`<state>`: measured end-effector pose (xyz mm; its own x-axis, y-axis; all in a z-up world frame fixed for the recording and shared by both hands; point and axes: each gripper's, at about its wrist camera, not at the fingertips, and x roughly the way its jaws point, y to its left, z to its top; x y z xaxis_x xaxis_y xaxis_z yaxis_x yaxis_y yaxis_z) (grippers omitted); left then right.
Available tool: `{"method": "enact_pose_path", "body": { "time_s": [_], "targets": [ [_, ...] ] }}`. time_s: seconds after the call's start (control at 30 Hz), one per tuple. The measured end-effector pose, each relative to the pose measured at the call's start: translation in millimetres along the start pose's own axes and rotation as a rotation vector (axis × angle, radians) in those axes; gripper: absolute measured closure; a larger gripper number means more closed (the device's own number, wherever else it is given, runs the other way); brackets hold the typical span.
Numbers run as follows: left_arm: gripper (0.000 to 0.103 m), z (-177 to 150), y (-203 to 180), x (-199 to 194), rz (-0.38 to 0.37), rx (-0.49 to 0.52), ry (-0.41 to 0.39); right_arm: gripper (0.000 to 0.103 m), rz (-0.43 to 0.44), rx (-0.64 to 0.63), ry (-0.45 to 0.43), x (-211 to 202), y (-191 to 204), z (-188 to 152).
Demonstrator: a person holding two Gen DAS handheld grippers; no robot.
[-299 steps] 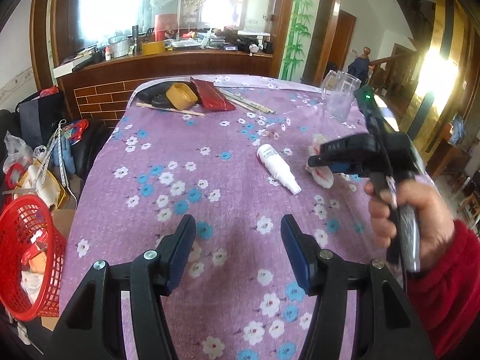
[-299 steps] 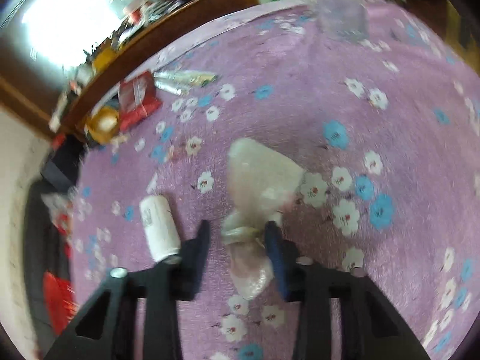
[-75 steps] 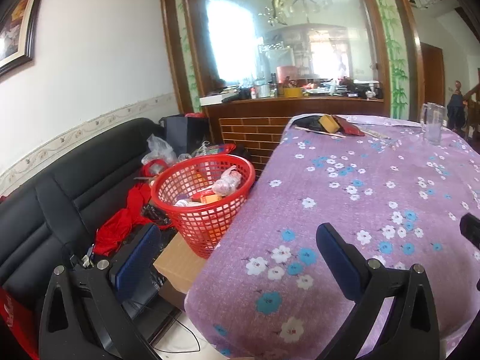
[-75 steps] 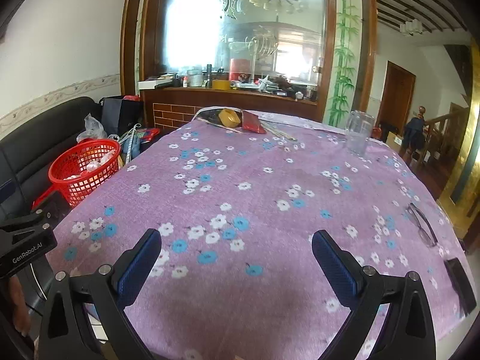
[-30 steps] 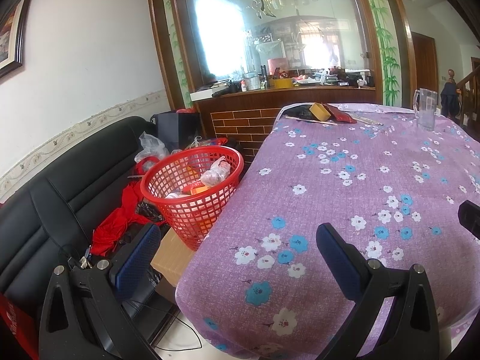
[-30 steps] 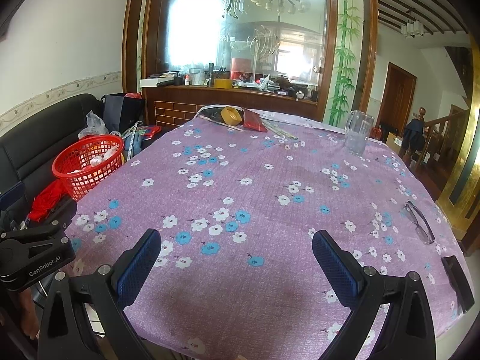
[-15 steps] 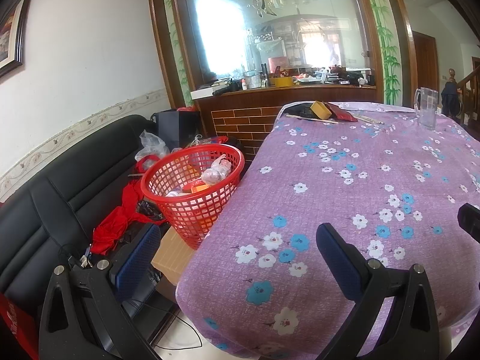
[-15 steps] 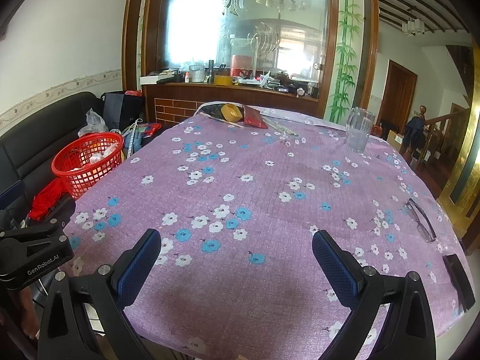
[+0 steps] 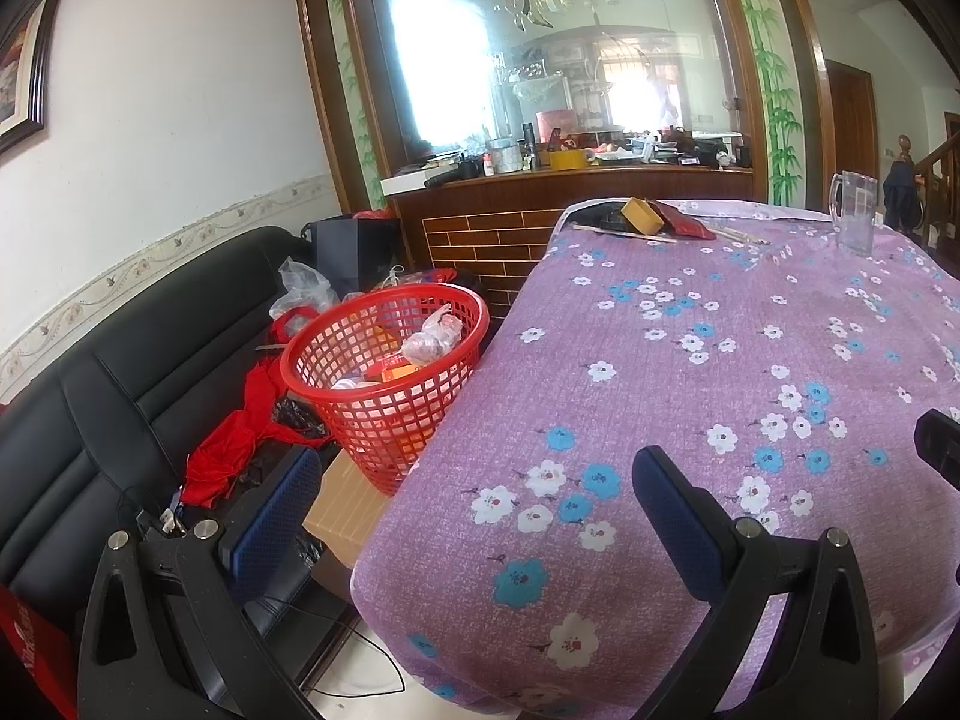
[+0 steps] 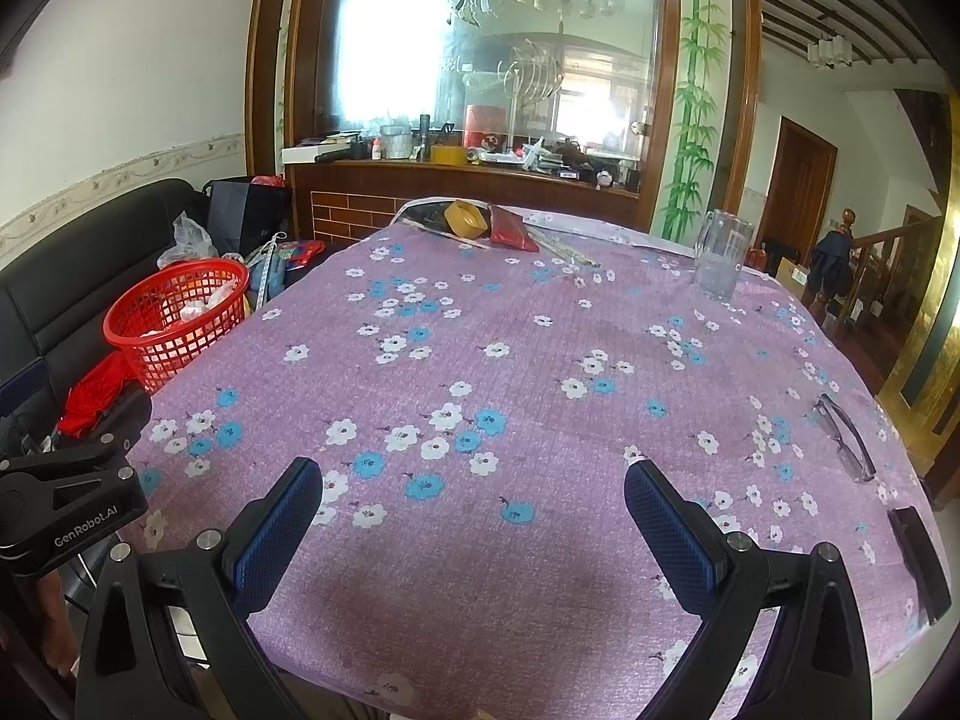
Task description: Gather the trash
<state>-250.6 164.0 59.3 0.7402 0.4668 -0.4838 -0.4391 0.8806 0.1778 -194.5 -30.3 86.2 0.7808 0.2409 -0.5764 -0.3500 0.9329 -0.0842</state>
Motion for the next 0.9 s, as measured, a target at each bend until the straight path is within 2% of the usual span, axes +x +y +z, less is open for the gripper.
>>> {"method": "enact_pose_path", "body": {
  "time_s": [0.23, 0.4, 0.47, 0.63, 0.7, 0.77, 0.9],
  "targets": [
    [0.0, 4, -12, 5, -0.03, 0.033, 0.013, 0.001, 0.006, 0.02, 0.019, 6, -5, -2],
    [0.0, 23, -45, 18, -0.124, 0.08, 0.046, 0.001, -0.033, 0.072, 0.075, 27, -34, 0],
    [0.0, 37, -73, 32, -0.212, 0.108, 0.094, 0.001, -0.047, 0.105, 0.111, 39, -54, 5],
    [0.0, 60, -148, 71, -0.362, 0.139, 0.246, 0.001, -0.154, 0.228, 0.239, 88, -130, 13],
    [0.0, 63, -178, 85, -0.398, 0.143, 0.318, 0.001, -0.192, 0.277, 0.292, 107, -158, 11],
    [0.0, 66, -207, 99, -0.43, 0.149, 0.38, 0.001, -0.189, 0.344, 0.33, 125, -185, 7],
    [0.0, 66, -242, 117, -0.452, 0.164, 0.435, 0.001, -0.182, 0.416, 0.386, 152, -219, -1]
  ]
}}
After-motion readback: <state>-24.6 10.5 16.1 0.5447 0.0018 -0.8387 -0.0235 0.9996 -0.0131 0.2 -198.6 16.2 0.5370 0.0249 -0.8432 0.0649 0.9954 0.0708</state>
